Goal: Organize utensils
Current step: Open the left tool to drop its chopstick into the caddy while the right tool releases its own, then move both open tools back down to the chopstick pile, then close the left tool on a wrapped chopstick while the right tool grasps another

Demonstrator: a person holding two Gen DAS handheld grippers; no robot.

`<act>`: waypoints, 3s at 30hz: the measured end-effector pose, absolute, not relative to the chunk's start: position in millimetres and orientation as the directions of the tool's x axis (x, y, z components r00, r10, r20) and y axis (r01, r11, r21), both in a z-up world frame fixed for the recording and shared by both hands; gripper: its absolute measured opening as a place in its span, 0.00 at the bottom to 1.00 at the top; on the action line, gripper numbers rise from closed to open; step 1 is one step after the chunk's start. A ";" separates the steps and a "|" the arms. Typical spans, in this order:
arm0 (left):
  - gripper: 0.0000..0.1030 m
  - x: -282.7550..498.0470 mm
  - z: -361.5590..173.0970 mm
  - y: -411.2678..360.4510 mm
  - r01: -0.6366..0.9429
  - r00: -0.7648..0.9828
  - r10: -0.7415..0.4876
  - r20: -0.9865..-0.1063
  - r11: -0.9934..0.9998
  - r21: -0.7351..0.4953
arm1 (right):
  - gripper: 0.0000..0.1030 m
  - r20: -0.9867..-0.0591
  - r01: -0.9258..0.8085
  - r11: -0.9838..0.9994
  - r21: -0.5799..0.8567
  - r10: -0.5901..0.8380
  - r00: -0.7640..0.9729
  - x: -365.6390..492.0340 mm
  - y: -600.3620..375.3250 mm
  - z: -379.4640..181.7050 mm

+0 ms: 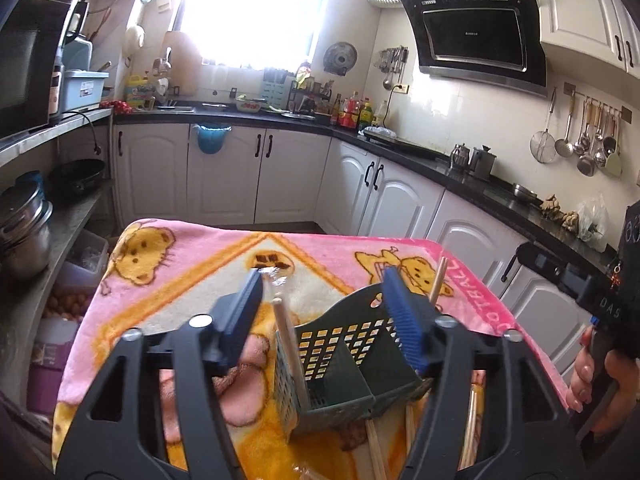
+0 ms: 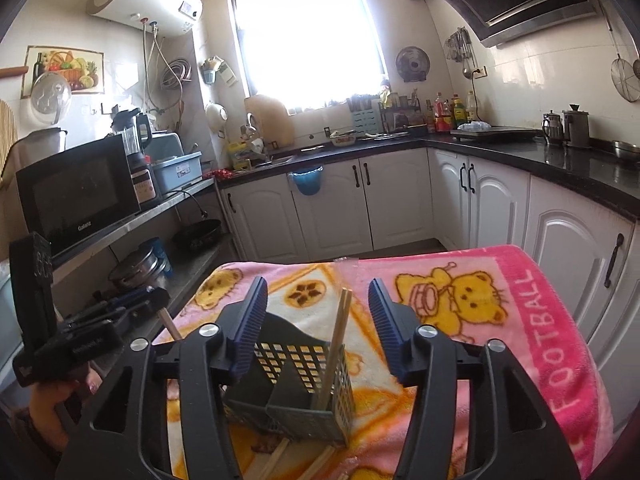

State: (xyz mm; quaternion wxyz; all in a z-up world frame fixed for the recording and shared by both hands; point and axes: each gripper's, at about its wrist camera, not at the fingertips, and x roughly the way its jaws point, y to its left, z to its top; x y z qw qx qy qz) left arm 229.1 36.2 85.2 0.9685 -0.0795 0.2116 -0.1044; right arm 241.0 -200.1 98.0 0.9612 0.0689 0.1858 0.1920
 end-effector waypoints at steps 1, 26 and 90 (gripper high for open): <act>0.65 227.1 85.9 37.0 0.167 0.891 -0.235 -0.389 0.965 -0.200 | 0.53 -0.332 -0.341 0.920 0.195 0.389 0.859 238.6 -200.6 97.1; 0.90 183.2 65.9 60.4 0.105 0.894 -0.196 -0.404 0.966 -0.236 | 0.71 -0.394 -0.369 0.924 0.095 0.376 0.839 192.2 -185.9 71.2; 0.04 183.6 -96.5 97.3 -0.101 0.652 -0.265 -0.710 0.899 -0.427 | 0.26 -0.797 -0.253 0.952 0.174 0.287 0.531 261.4 -182.9 -86.3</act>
